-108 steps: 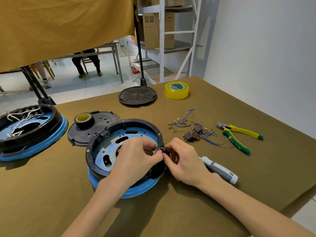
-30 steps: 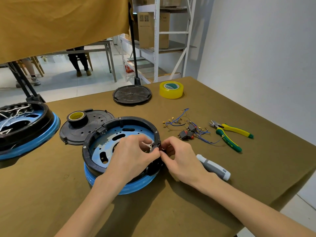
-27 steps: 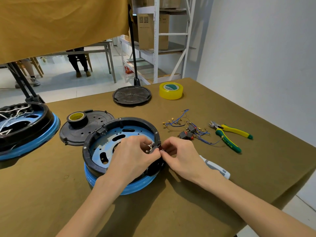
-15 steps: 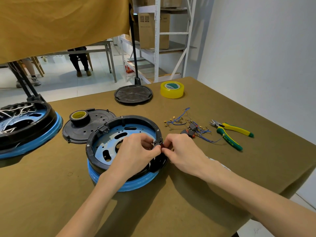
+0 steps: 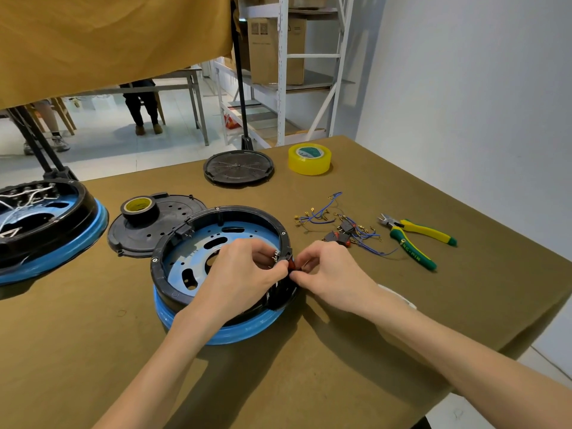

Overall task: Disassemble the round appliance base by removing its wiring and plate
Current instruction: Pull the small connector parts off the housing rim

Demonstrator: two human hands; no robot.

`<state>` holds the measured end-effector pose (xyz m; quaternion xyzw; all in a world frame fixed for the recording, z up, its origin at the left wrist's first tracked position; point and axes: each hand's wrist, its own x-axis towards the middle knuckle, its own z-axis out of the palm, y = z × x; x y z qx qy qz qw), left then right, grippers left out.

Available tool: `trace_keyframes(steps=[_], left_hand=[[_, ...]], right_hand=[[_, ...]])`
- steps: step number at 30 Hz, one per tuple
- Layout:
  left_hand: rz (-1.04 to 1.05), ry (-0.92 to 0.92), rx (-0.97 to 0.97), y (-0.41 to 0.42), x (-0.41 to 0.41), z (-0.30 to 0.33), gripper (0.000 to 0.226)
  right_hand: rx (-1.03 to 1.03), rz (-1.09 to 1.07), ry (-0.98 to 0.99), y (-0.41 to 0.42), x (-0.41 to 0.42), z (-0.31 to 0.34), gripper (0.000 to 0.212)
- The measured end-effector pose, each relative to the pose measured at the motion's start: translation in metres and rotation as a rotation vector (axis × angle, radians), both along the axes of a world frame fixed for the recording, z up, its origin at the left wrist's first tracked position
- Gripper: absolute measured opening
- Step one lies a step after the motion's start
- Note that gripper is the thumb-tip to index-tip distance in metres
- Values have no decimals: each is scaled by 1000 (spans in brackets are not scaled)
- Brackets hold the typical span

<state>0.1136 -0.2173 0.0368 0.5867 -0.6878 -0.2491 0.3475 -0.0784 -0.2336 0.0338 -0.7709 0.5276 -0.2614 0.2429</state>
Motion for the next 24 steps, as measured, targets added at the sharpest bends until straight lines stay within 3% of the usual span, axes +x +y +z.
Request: trace_keyframes(steps=[3,6,19,24], left_hand=[[-1,-9,-19,1,-1,1,12],[3,-15,-23,2,-2,2,14],[52,-34,13,1,-3,4,12],[42,-43,22,0,-3,4,20]], right_hand=[[-55,11,196,1,7,3,23],[-93,81,340,-2,6,15,22],[-58,228,355,-11,7,30,11],[-57,182,208,-11,2,14,10]])
